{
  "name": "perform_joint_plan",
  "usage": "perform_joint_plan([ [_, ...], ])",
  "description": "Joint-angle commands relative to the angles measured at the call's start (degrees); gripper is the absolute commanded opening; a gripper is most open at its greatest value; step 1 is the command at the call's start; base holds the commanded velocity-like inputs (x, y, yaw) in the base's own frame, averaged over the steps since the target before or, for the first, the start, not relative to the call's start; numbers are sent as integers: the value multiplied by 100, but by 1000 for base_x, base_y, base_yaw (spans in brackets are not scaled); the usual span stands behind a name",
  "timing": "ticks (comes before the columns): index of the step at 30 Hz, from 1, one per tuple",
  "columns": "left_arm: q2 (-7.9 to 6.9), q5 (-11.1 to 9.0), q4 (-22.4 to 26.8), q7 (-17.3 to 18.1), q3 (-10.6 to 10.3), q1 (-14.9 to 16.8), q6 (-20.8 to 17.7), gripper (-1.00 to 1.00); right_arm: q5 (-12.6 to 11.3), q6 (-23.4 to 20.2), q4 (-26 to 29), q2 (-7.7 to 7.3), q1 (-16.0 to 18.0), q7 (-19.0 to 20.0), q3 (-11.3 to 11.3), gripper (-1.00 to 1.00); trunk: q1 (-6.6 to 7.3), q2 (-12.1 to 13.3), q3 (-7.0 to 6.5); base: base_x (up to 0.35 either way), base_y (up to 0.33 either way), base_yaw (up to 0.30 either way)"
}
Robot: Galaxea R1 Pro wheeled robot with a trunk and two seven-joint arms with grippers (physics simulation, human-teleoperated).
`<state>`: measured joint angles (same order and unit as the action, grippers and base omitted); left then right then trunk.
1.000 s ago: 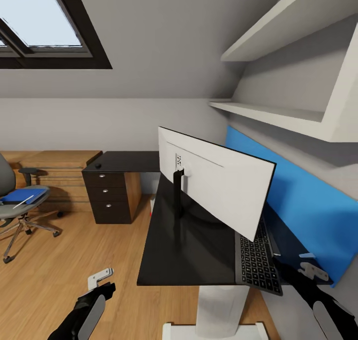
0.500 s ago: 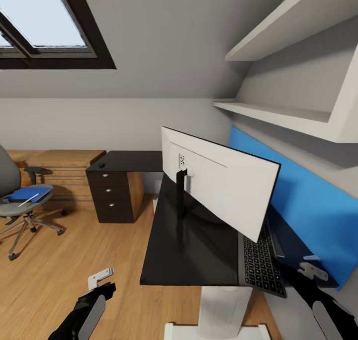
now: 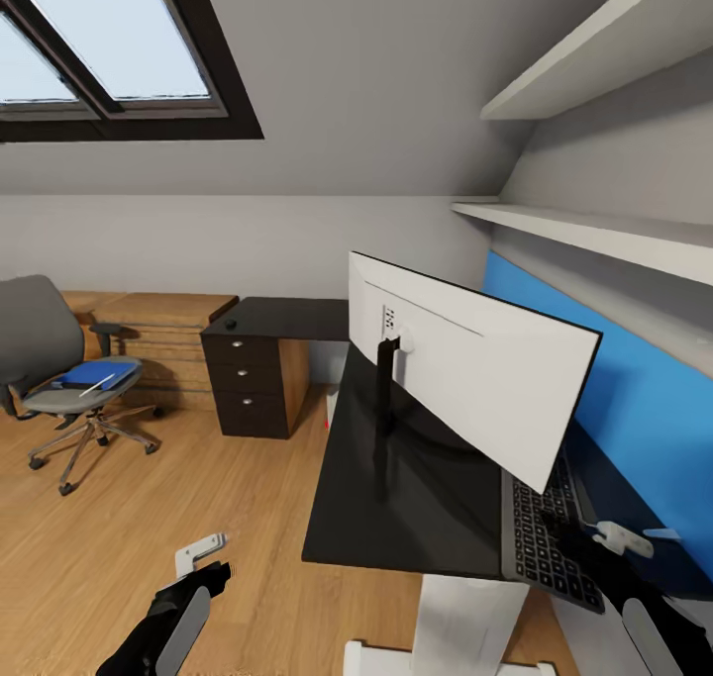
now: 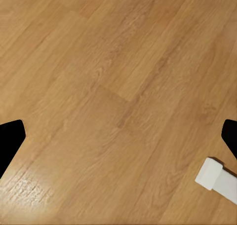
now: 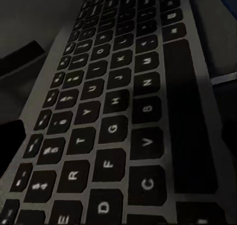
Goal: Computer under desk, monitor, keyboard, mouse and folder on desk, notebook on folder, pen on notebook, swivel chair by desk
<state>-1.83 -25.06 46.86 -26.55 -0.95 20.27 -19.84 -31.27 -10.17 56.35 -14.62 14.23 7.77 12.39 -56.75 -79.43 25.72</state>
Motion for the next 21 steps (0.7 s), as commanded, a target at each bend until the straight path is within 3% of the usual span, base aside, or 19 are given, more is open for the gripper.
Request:
perform_joint_plan([
  [1,-2,-42,6,-35,-10,4,-20,100,-45,-38,7,2,1,23,12,100,0,-4,7,0,0,248],
  [8,-2,-43,-1,-31,-10,4,-20,100,-45,-38,7,3,1,23,9,100,0,-4,7,-1,2,214],
  [21,-2,-42,-1,-29,-10,4,-22,100,-34,-35,7,3,1,11,4,100,0,-4,7,-111,158,16],
])
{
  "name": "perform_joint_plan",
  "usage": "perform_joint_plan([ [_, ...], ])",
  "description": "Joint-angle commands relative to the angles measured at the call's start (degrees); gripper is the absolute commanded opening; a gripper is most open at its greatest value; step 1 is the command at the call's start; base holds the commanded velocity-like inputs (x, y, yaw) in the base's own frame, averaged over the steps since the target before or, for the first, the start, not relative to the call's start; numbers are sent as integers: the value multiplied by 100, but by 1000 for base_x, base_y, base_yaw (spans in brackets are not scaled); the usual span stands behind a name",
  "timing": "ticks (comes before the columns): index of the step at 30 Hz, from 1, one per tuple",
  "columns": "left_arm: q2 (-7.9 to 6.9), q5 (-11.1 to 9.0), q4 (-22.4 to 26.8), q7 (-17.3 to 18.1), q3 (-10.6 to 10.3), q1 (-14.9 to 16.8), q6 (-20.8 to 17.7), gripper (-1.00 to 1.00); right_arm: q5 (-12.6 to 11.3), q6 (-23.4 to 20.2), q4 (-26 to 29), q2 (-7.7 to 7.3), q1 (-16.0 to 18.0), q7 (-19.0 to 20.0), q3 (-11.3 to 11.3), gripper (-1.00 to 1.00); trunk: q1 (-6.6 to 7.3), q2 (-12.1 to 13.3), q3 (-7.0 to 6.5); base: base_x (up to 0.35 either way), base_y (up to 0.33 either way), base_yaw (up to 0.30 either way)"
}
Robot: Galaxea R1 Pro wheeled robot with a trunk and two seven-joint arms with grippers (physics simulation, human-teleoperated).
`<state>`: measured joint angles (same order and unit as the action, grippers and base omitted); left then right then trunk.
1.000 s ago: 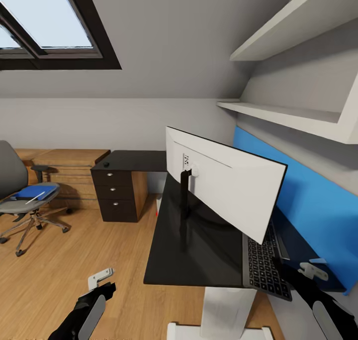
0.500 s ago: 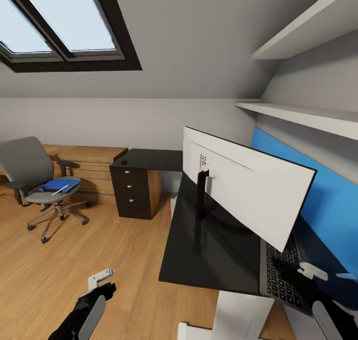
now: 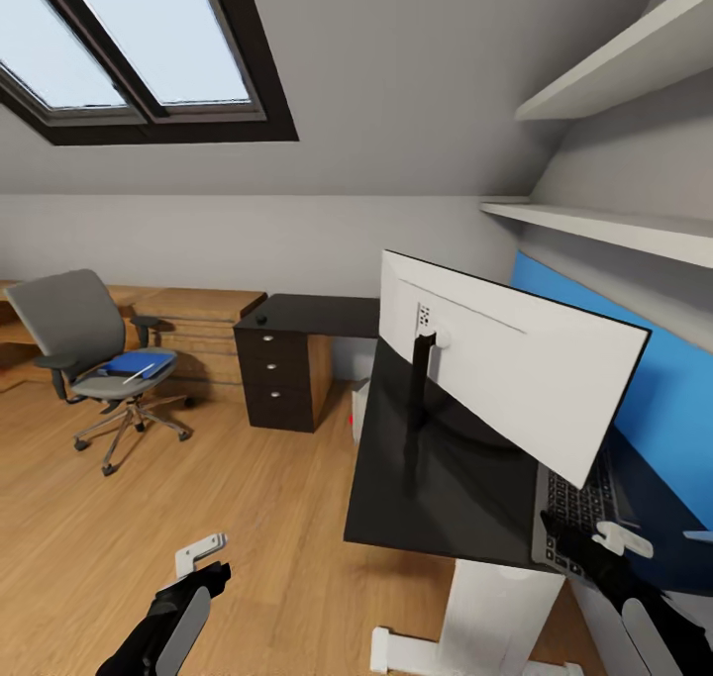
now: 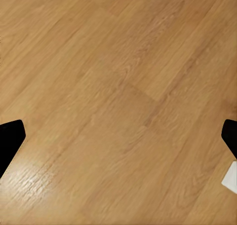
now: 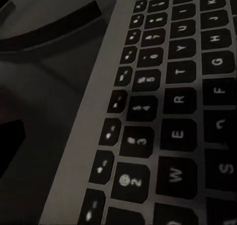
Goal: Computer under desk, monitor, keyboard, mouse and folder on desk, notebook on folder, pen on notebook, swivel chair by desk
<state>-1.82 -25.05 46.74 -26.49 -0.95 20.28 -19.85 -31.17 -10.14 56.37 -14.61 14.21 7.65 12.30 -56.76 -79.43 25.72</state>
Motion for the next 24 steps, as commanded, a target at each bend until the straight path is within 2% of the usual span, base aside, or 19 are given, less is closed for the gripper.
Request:
perform_joint_plan([
  [1,-3,-41,10,-34,-10,2,-20,100,-34,-34,6,2,3,18,10,100,0,-4,7,-11,14,0],
  [11,4,-41,10,-35,-12,2,-19,100,-8,-38,-11,2,3,9,-8,100,0,-4,7,-16,22,0],
  [24,6,-44,10,-33,-15,2,-20,100,-3,-41,-12,2,3,8,-8,100,0,-4,7,-222,191,0],
])
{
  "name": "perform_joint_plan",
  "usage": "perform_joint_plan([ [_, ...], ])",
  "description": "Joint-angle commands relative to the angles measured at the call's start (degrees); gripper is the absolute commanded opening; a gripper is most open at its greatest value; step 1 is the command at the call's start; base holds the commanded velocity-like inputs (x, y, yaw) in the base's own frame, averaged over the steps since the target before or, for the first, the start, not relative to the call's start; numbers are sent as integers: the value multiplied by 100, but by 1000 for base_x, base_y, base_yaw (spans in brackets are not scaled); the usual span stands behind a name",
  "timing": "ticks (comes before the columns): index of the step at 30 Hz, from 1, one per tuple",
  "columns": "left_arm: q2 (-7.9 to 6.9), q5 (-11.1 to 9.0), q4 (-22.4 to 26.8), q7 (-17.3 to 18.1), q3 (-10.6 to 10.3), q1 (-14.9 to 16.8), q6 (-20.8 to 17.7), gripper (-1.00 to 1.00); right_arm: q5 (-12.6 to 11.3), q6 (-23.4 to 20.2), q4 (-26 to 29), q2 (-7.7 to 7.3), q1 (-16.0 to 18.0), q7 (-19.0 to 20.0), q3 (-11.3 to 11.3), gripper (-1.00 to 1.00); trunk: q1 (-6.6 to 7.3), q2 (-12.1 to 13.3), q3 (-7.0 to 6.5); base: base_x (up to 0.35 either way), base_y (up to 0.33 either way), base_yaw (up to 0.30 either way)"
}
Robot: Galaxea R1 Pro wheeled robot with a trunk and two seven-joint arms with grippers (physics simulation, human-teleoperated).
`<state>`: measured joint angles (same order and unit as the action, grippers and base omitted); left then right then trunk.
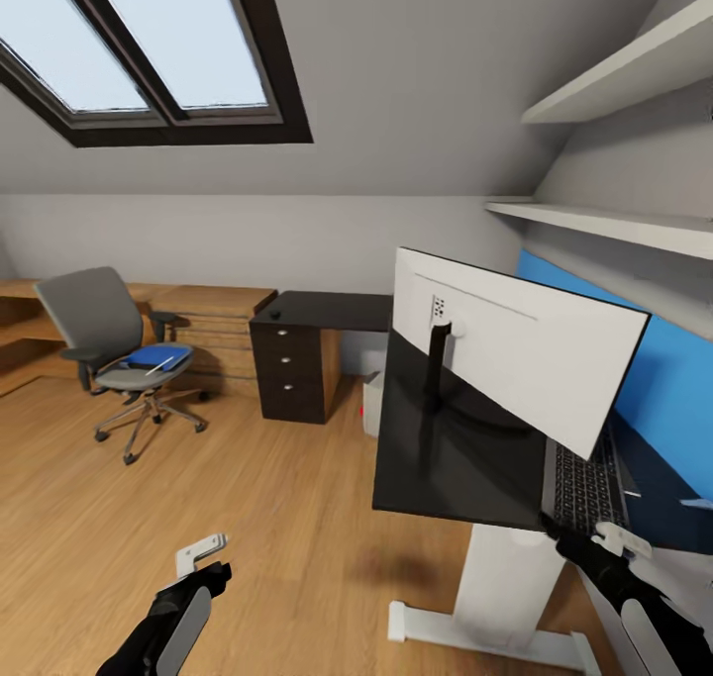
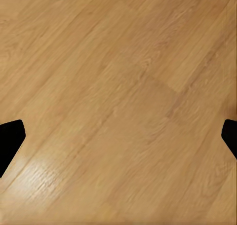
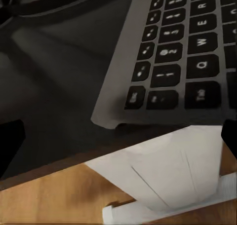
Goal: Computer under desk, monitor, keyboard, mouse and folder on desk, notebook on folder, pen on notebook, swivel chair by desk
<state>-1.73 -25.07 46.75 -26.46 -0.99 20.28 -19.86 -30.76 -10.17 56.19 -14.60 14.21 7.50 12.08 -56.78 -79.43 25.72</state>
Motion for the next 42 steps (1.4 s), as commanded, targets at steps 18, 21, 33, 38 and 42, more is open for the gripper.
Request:
perform_joint_plan([
  [18,5,-42,-15,-42,-32,2,-27,100,-3,20,85,-7,3,4,16,100,2,-4,7,-18,-45,0],
  [21,5,-42,-34,-43,-34,2,-30,100,84,29,207,-2,3,0,25,100,2,-4,7,0,-11,0],
  [33,65,-26,-94,-44,-41,2,-27,100,444,48,487,2,-5,41,56,100,2,-4,7,0,-1,0],
  [38,198,-2,-10,-44,-172,2,-20,100,575,176,362,98,125,-49,29,100,2,-4,7,0,0,0],
  [42,237,-1,-9,-46,-201,2,-19,100,620,111,371,106,71,3,30,100,2,-4,7,0,0,0],
])
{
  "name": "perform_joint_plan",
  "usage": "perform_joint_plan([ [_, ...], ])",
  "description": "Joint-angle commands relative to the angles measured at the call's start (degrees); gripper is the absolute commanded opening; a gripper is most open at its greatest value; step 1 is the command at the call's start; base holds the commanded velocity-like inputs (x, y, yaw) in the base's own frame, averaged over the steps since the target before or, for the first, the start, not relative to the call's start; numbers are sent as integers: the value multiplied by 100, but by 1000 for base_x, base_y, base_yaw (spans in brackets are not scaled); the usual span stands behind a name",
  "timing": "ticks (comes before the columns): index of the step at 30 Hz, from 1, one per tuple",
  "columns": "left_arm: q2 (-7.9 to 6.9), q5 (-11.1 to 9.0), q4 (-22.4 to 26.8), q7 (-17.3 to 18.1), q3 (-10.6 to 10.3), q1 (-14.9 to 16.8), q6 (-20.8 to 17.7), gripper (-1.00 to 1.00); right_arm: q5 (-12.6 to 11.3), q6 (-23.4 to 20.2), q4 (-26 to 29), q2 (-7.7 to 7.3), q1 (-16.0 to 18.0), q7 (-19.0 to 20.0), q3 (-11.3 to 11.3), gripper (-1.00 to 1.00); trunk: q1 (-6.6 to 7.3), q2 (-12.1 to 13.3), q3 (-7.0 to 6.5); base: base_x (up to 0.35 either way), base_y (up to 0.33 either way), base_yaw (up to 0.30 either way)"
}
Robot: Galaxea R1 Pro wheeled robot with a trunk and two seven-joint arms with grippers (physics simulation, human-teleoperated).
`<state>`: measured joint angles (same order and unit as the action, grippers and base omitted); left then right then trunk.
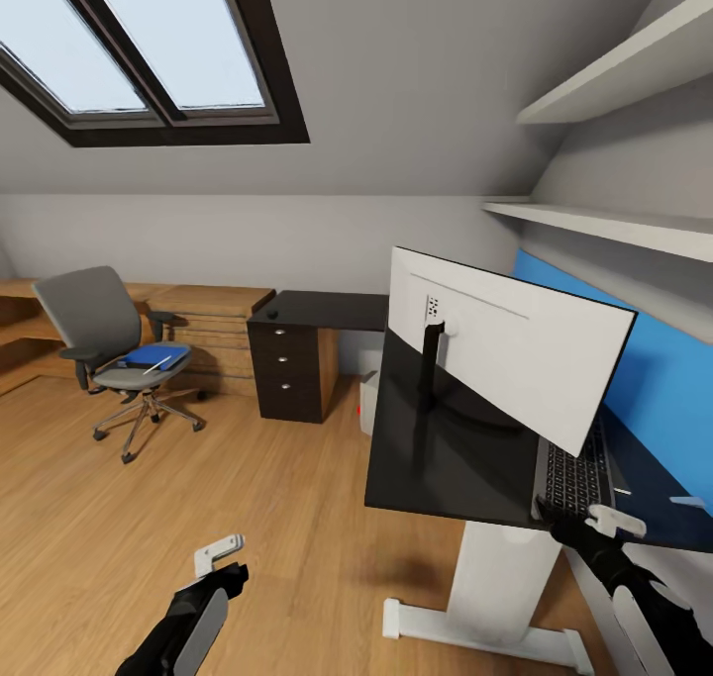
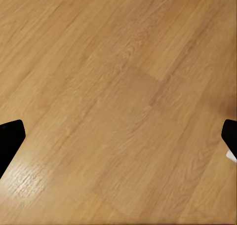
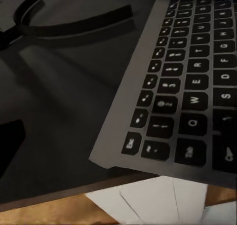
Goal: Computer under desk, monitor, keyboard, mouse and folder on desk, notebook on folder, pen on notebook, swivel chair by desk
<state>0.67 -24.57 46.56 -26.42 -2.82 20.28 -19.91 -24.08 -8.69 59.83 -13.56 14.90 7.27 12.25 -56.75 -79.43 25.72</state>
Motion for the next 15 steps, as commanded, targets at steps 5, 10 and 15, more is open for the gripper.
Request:
perform_joint_plan([
  [5,79,-48,18,-55,-61,3,0,100,95,-130,168,41,-74,76,20,100,0,-4,6,0,0,0],
  [10,90,-48,19,-56,-68,3,4,100,254,-140,307,53,-83,81,22,100,0,-4,6,0,0,0],
  [15,91,-48,19,-56,-69,3,4,100,415,-142,309,55,-84,81,22,100,0,-4,6,0,0,0],
])
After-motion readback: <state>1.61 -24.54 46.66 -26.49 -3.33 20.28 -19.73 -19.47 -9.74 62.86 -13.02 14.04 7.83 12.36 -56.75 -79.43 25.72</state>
